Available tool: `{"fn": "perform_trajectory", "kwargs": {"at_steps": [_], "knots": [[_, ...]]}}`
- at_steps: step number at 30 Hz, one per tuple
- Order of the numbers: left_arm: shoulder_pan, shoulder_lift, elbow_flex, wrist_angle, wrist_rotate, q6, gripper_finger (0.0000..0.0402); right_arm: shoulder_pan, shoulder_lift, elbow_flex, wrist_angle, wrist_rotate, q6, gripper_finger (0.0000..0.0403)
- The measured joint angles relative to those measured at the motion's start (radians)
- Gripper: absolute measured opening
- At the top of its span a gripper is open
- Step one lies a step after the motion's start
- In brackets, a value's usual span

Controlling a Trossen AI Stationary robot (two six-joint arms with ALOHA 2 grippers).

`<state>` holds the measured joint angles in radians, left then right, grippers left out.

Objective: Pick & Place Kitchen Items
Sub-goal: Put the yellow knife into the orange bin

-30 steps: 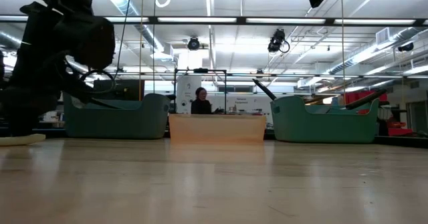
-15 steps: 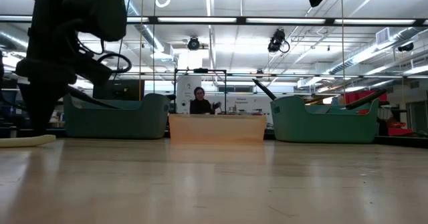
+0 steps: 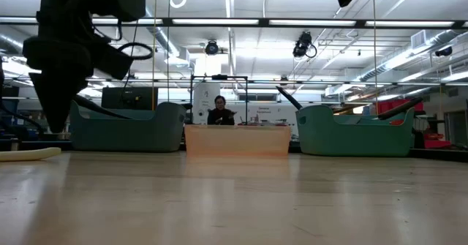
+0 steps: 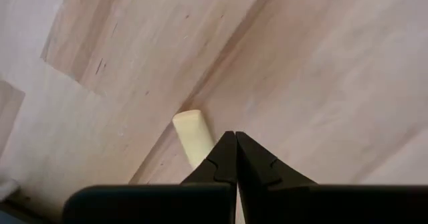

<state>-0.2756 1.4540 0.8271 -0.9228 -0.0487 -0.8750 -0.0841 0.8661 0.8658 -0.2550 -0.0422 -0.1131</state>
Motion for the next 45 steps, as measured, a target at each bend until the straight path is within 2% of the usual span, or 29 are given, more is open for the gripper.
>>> {"fn": "perform_trajectory", "kwargs": {"at_steps": [13, 22, 30, 38, 45], "knots": [[0.000, 0.000, 0.143, 0.008, -0.014, 0.139, 0.0002, 0.000, 0.000, 0.000, 0.000, 0.000, 0.000, 0.0007], [0.000, 0.000, 0.183, 0.025, 0.022, 0.356, 0.0001, 0.000, 0.000, 0.000, 0.000, 0.000, 0.000, 0.0007], [-0.029, -0.019, 0.184, 0.021, 0.042, 0.381, 0.0001, 0.000, 0.000, 0.000, 0.000, 0.000, 0.000, 0.0007], [-0.092, -0.125, 0.184, 0.000, 0.000, 0.366, 0.0001, 0.000, 0.000, 0.000, 0.000, 0.000, 0.000, 0.0007], [-0.099, -0.207, 0.184, -0.067, -0.015, 0.379, 0.0001, 0.000, 0.000, 0.000, 0.000, 0.000, 0.008, 0.0007]]}}
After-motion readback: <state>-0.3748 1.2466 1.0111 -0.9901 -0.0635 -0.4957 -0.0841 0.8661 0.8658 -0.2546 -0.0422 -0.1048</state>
